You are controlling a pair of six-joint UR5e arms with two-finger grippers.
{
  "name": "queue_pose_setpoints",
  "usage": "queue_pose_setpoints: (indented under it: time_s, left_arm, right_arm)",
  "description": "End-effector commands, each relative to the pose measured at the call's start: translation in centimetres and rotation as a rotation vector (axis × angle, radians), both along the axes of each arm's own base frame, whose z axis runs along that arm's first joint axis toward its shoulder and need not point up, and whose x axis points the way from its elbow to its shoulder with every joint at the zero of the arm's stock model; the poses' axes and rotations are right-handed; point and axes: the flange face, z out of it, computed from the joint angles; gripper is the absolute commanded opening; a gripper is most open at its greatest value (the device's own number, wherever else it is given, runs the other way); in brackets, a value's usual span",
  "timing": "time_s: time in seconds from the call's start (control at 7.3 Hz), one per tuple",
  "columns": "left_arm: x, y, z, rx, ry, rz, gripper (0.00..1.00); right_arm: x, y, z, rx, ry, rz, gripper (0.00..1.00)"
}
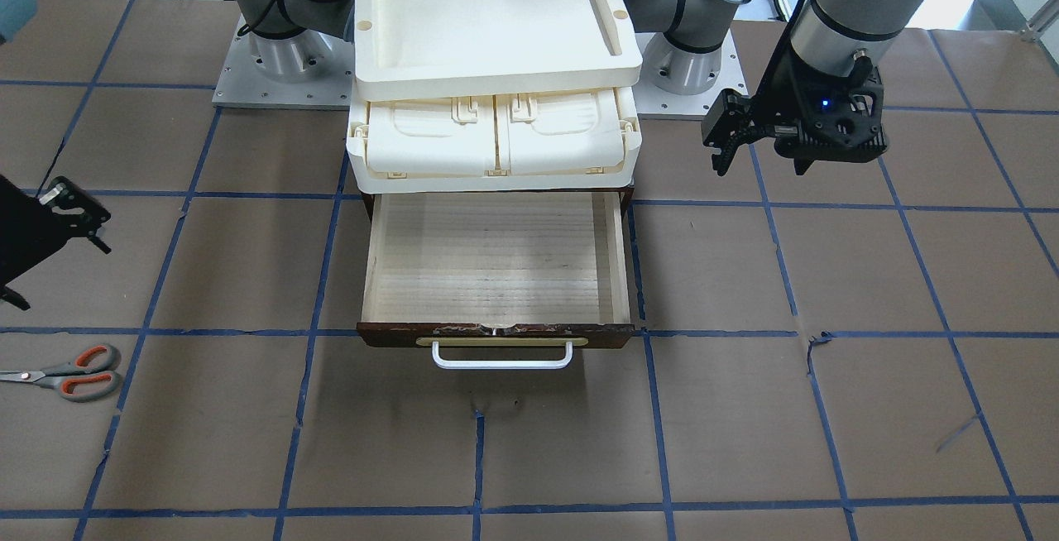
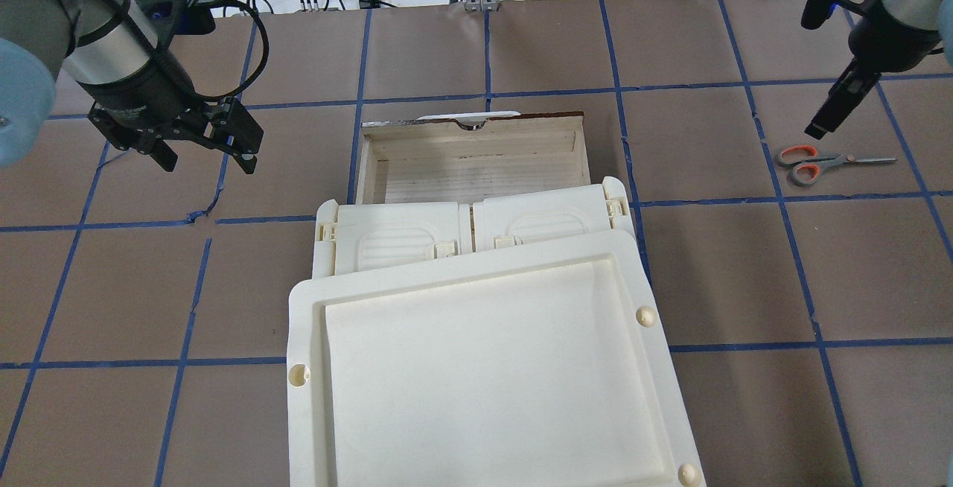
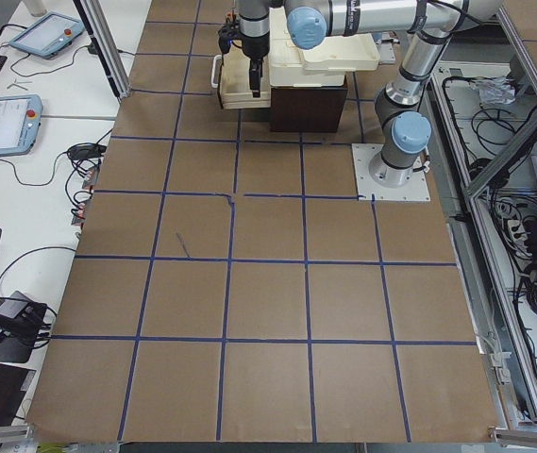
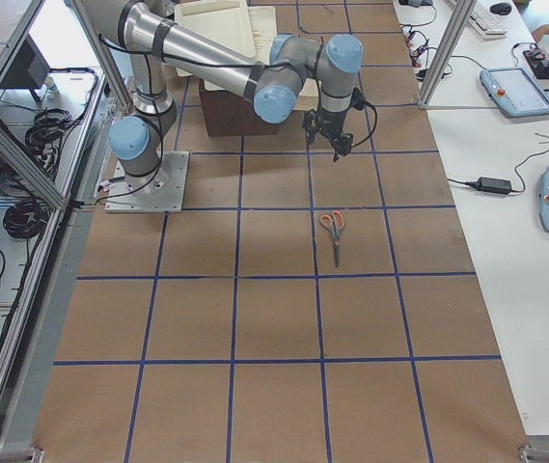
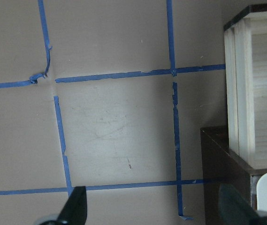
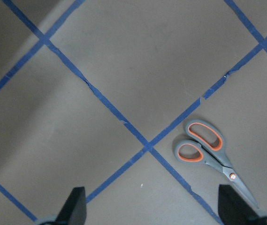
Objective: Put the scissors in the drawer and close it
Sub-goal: 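Move the right gripper over the grey-and-orange scissors and lower it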
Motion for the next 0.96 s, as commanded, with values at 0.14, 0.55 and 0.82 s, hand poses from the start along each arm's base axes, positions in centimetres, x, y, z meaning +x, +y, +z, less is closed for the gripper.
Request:
queue_pose_setpoints:
  time_s: [0.14, 0.55, 0.82]
  left_arm:
    - [0.1, 0.0, -0.1, 0.001, 0.003, 0.003, 1.0]
    - [-0.1, 0.1, 0.0, 0.001, 0.002, -0.001, 1.0]
    - [0.0, 0.1, -0.2, 0.004, 0.002, 0.0, 1.0]
  right_arm:
    - [-9.1, -1.8, -6.1, -0.046, -0.012, 0.285, 0.99]
    - [-11.5, -3.3, -11.3, -0.054, -0.005, 0.583, 0.99]
    - [-12.1, -4.3, -14.9, -0.057, -0.008, 0.767, 1.0]
